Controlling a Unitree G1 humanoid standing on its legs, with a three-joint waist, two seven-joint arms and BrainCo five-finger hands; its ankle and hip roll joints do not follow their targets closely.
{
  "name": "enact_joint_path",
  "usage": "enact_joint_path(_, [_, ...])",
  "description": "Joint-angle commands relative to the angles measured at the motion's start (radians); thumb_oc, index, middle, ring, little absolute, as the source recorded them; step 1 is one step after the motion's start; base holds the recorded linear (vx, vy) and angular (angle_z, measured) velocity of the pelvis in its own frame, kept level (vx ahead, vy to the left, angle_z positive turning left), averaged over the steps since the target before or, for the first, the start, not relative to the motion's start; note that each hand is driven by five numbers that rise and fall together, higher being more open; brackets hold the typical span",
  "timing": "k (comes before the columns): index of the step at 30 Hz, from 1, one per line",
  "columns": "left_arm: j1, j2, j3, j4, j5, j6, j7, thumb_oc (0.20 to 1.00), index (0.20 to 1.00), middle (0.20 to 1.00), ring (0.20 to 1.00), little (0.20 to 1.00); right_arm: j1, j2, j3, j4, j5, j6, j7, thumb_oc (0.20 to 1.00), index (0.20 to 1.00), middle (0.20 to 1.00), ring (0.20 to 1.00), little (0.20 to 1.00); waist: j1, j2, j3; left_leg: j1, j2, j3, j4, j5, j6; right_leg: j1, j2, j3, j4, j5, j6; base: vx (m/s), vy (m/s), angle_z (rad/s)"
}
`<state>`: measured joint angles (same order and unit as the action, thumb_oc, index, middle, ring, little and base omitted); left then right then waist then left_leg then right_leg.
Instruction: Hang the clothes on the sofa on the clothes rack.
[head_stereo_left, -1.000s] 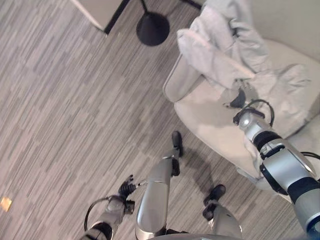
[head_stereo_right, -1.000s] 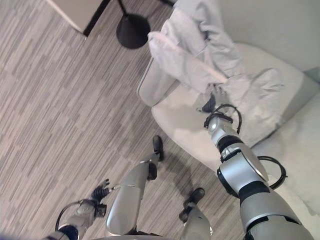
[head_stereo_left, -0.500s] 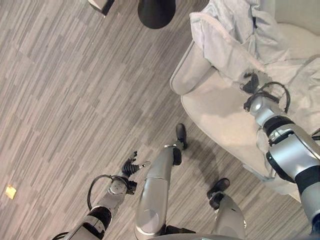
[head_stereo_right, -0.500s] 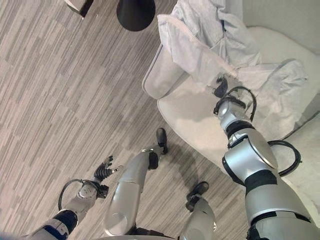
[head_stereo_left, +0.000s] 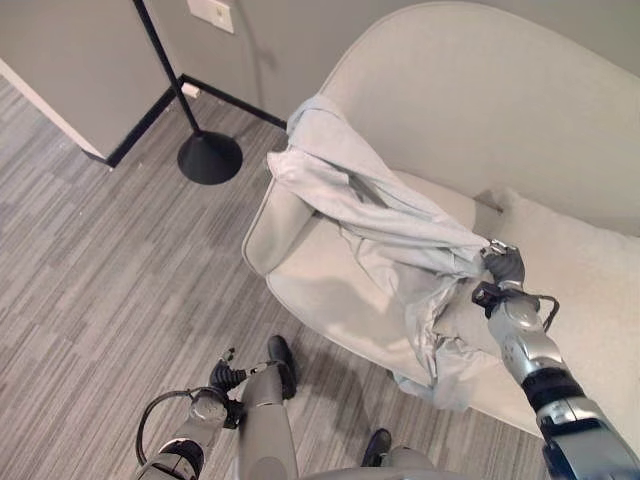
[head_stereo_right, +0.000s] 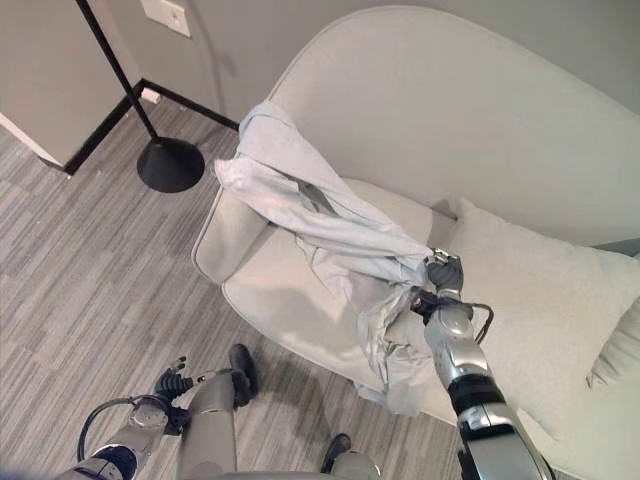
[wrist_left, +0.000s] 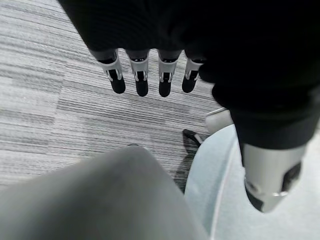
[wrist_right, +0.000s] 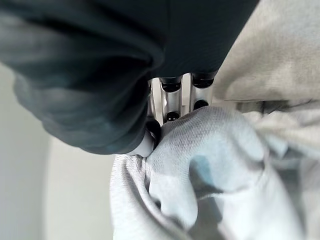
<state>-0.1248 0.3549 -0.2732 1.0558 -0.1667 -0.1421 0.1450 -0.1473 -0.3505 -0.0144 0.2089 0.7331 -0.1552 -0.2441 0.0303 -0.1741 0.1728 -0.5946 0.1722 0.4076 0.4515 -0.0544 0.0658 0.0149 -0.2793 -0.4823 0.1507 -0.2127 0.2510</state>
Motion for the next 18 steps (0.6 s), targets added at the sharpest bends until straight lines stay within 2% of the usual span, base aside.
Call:
enact_joint_path(1, [0.025,-0.002,-0.041,-0.042,0.037,-0.004,-0.025,1.0,1.0,1.0,1.0,1.0,-0.218,-0.094,0.003,0.042,0.137,-0.172,0.046,0.2,0.2,0.2,0.2,0.2,0.008,0.056,0.018,0.073,0.101,-0.008,-0.098,0.115,-0.195,-0.044,-0.108,0.009,0.005,0.306,-0.013,0.03,0.052,-0.05])
enact_joint_path(2, [0.029,-0.001,-0.042,-0.059,0.029,-0.001,-0.032,1.0,1.0,1.0,1.0,1.0,-0.235,-0.108,-0.006,0.0,0.126,-0.18,0.039,0.2,0.2,0.2,0.2,0.2,0.006,0.057,0.009,0.099,0.091,0.002,-0.115,0.118,-0.191,-0.036,-0.116,0.008,0.01,0.318,-0.007,0.05,0.106,-0.14])
enact_joint_path(4, [0.046,0.005,-0.023,-0.106,-0.037,0.009,-0.055,1.0,1.0,1.0,1.0,1.0,-0.348,-0.217,-0.028,-0.101,0.079,-0.188,0.003,0.2,0.2,0.2,0.2,0.2,0.003,0.06,-0.038,0.178,0.068,0.027,-0.162,0.123,-0.183,-0.001,-0.132,-0.004,0.024,0.347,0.002,0.06,0.143,0.11])
enact_joint_path(5, [0.05,0.016,-0.009,-0.146,-0.084,0.014,-0.061,1.0,1.0,1.0,1.0,1.0,-0.481,-0.327,-0.023,-0.112,0.054,-0.18,-0.024,0.2,0.2,0.2,0.2,0.2,0.004,0.055,-0.063,0.224,0.054,0.037,-0.193,0.128,-0.18,0.018,-0.138,-0.008,0.032,0.371,0.009,0.05,0.196,0.07])
enact_joint_path(6, [0.064,0.053,0.006,-0.257,-0.147,0.02,-0.065,1.0,1.0,1.0,1.0,1.0,-0.739,-0.496,0.066,-0.08,0.041,-0.15,-0.07,0.2,0.2,0.2,0.2,0.2,0.003,0.041,-0.115,0.307,0.029,0.058,-0.272,0.147,-0.171,0.033,-0.147,-0.016,0.058,0.424,0.011,0.02,0.189,0.03])
enact_joint_path(7, [0.075,0.067,0.009,-0.328,-0.169,0.024,-0.073,1.0,1.0,1.0,1.0,1.0,-0.866,-0.548,0.13,-0.031,0.036,-0.126,-0.084,0.2,0.2,0.2,0.2,0.2,0.004,0.036,-0.131,0.355,0.012,0.065,-0.328,0.164,-0.167,0.048,-0.15,-0.02,0.069,0.446,0.011,0.0,0.157,-0.07])
enact_joint_path(9, [0.076,0.073,0.009,-0.356,-0.177,0.025,-0.079,1.0,1.0,1.0,1.0,1.0,-0.933,-0.575,0.166,0.0,0.051,-0.118,-0.084,0.2,0.2,0.2,0.2,0.2,0.002,0.033,-0.138,0.376,0.004,0.065,-0.355,0.173,-0.167,0.055,-0.149,-0.023,0.073,0.456,0.011,0.0,0.045,-0.02])
enact_joint_path(10, [0.075,0.092,0.0,-0.398,-0.185,0.024,-0.083,1.0,1.0,1.0,1.0,1.0,-1.034,-0.621,0.217,0.073,0.064,-0.101,-0.094,0.2,0.2,0.2,0.2,0.2,0.002,0.018,-0.166,0.403,-0.004,0.064,-0.394,0.184,-0.166,0.062,-0.145,-0.025,0.084,0.479,0.011,0.01,0.023,-0.11])
enact_joint_path(11, [0.075,0.086,0.006,-0.402,-0.185,0.027,-0.083,1.0,1.0,1.0,1.0,1.0,-1.061,-0.621,0.239,0.09,0.07,-0.105,-0.09,0.2,0.2,0.2,0.2,0.2,-0.001,0.024,-0.163,0.408,-0.007,0.066,-0.404,0.189,-0.166,0.063,-0.147,-0.024,0.084,0.48,0.011,0.02,0.04,-0.08])
enact_joint_path(12, [0.07,0.092,0.004,-0.411,-0.196,0.026,-0.08,1.0,1.0,1.0,1.0,1.0,-1.133,-0.646,0.279,0.15,0.088,-0.094,-0.089,0.2,0.2,0.2,0.2,0.2,-0.003,0.017,-0.178,0.427,-0.01,0.065,-0.43,0.199,-0.167,0.069,-0.145,-0.024,0.091,0.491,0.011,0.04,0.05,-0.04])
enact_joint_path(14, [0.05,0.092,0.016,-0.468,-0.223,0.016,-0.067,1.0,1.0,1.0,1.0,1.0,-1.294,-0.664,0.379,0.296,0.113,-0.069,-0.081,0.2,0.2,0.2,0.2,0.2,-0.008,0.005,-0.204,0.48,-0.023,0.071,-0.486,0.208,-0.162,0.076,-0.143,-0.018,0.122,0.504,0.011,0.05,0.058,-0.04])
enact_joint_path(18, [-0.002,0.096,0.029,-0.526,-0.193,-0.01,-0.04,1.0,1.0,1.0,1.0,1.0,-1.438,-0.651,0.463,0.424,0.094,-0.057,-0.084,0.2,0.2,0.2,0.2,0.2,-0.011,0.0,-0.215,0.519,-0.032,0.077,-0.506,0.207,-0.159,0.082,-0.144,-0.012,0.145,0.512,0.011,0.02,0.015,-0.08])
